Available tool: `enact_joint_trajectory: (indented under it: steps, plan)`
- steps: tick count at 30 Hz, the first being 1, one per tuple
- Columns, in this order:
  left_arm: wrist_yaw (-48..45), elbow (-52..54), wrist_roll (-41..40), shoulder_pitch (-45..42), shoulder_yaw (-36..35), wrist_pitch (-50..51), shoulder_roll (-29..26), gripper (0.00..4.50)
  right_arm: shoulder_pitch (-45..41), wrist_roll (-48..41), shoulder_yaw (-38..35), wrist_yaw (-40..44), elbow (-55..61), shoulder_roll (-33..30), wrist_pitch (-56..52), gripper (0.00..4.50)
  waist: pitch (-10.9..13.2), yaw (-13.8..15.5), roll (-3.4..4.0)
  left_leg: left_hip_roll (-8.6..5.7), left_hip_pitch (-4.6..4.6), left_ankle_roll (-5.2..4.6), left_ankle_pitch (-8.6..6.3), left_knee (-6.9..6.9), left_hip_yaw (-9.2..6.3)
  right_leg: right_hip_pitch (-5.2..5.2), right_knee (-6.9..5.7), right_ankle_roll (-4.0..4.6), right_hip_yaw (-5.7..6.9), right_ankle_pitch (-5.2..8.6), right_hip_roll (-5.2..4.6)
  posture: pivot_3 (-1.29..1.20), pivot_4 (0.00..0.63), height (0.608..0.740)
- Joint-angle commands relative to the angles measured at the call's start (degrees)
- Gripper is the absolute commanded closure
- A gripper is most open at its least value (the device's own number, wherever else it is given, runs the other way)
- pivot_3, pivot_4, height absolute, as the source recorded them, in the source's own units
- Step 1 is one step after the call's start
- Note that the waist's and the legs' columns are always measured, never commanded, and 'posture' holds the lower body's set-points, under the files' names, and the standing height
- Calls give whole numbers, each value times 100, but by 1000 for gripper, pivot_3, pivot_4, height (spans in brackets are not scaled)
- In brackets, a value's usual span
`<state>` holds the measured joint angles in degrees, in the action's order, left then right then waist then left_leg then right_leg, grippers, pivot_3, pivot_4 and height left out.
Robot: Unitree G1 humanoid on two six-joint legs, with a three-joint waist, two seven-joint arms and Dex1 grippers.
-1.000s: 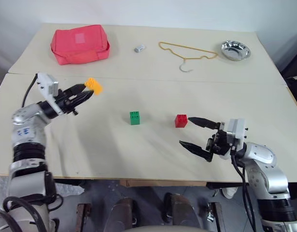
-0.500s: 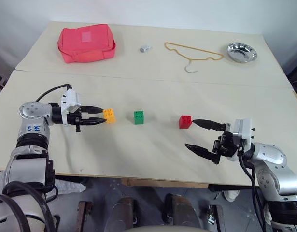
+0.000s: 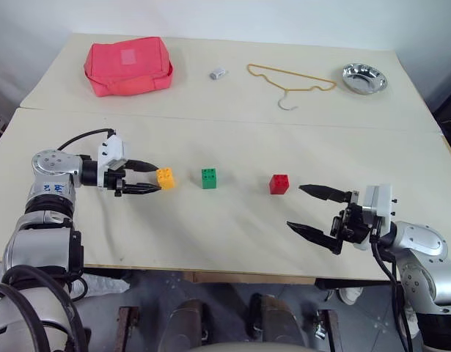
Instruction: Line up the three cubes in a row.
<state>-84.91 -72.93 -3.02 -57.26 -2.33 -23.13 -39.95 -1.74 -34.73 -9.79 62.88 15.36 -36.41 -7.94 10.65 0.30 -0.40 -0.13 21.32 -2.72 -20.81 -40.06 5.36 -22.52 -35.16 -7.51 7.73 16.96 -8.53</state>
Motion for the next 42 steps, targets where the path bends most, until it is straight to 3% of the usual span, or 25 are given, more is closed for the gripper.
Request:
enact_joint_trajectory:
  steps: [1, 3, 9, 16, 24, 29, 31, 34, 38, 42]
  plan:
    - [-41, 73, -111, 19, -178, -138, 14, 582, -23, -81, -116, 12, 109, -32, 34, 0, 0, -2, 0, 0, 0, 0, 0, 0, -1, 0, 0, 0, 0, 0, 0, 0, 150, 740]
    - [-124, 100, -106, 53, -197, -155, 49, 16, -55, -74, -90, 38, 78, -26, 45, 0, 0, -10, 0, 0, 0, 0, 0, 0, -1, 0, -1, 0, 0, 0, 0, 0, 150, 740]
    - [760, 62, 473, 144, 103, -547, -82, 16, -224, -70, -33, 104, -27, -31, 39, 0, 0, -35, 0, 2, -1, 0, 0, 0, -1, -1, -1, 0, 1, 0, 1, 0, 150, 740]
    - [1132, -50, 439, 97, -35, -470, -187, 16, -227, -60, -25, 171, -69, -32, 33, 0, 0, -30, 0, 0, 0, 0, 0, 0, -2, -1, -3, 0, 0, 0, -1, 0, 150, 740]
    - [284, 140, 49, 242, -319, -262, -255, 16, -189, -66, 10, 314, -142, -24, 28, 0, 0, -36, 0, 0, -1, 0, 0, 0, -1, -1, -4, 0, 1, 0, -1, 0, 150, 740]
    - [-725, 648, -487, 526, -552, 63, -439, 16, -146, -152, -73, 547, -184, -111, 37, 0, 0, -45, 0, 2, -1, 0, 0, 1, -1, -3, -5, 0, 1, 0, 0, 0, 150, 740]
    - [-758, 1317, -926, 893, -514, 270, -541, 16, -83, -181, -149, 788, -241, -223, 94, 0, 0, -45, 0, 3, -1, 0, 0, 0, -2, -2, -6, 0, 1, 0, -1, 0, 150, 740]
    - [-758, 3037, -1745, 2293, -828, 1022, -937, 16, -51, -424, -412, 1243, -466, -382, 163, 0, 0, -84, 1, 2, -4, -1, -1, 1, -4, -2, -9, 0, -8, 0, -5, 0, 150, 740]
    - [-507, 3963, -2163, 3316, -1254, 1181, -1167, 16, -165, -385, -552, 1487, -850, -486, 257, 0, 0, -155, 1, 5, -10, -3, -4, 3, -11, -1, -18, 0, -10, 0, -5, 0, 150, 740]
    - [60, 4689, -2423, 4004, -1660, 1423, -1168, 16, -178, -366, -663, 1710, -1174, -509, 395, 0, 0, -39, 2, 5, -11, -4, -3, -11, -9, 7, -16, 1, -17, 0, -12, 0, 150, 740]
